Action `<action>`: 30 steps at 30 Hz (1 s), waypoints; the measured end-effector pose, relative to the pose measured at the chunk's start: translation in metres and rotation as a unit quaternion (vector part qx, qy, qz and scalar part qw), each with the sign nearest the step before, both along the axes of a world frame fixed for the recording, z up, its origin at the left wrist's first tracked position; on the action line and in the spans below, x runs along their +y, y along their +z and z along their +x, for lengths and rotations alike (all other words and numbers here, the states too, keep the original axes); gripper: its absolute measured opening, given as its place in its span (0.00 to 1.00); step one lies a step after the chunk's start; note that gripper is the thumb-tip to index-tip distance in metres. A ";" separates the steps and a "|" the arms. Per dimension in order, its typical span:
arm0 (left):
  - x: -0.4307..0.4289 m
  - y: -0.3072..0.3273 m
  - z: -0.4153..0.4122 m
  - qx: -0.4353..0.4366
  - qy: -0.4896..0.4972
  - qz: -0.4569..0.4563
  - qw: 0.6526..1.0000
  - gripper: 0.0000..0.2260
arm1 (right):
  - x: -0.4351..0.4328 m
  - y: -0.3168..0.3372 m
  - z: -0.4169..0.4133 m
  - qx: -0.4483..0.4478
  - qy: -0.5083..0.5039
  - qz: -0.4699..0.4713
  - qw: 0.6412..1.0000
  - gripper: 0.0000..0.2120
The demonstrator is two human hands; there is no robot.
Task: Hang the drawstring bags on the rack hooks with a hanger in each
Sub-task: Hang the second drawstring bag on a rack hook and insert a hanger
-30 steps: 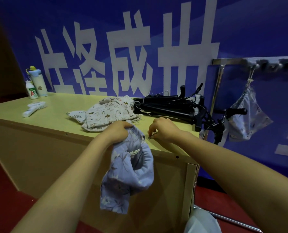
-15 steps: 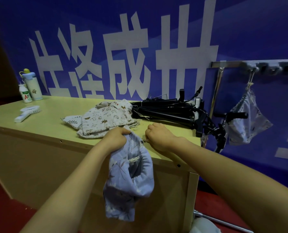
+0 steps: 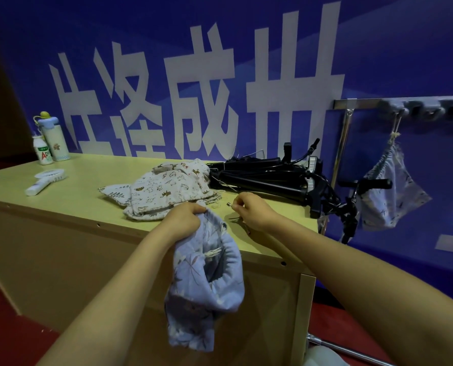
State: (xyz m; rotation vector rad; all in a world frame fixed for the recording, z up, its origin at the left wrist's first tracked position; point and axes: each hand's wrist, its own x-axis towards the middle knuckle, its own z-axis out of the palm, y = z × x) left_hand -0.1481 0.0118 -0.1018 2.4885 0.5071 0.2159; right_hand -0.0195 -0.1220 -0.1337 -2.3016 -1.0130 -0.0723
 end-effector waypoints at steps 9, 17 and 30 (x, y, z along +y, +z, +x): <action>-0.006 0.010 -0.008 -0.009 -0.004 -0.029 1.000 0.22 | 0.009 0.020 -0.039 0.055 0.163 0.068 0.983 0.03; -0.010 0.025 -0.028 -0.013 -0.019 -0.009 1.000 0.25 | 0.019 0.015 -0.056 -0.109 0.158 -0.072 0.979 0.08; -0.018 0.030 0.005 -0.051 -0.002 0.004 0.999 0.26 | -0.020 0.037 0.003 -0.112 -0.149 0.075 0.980 0.12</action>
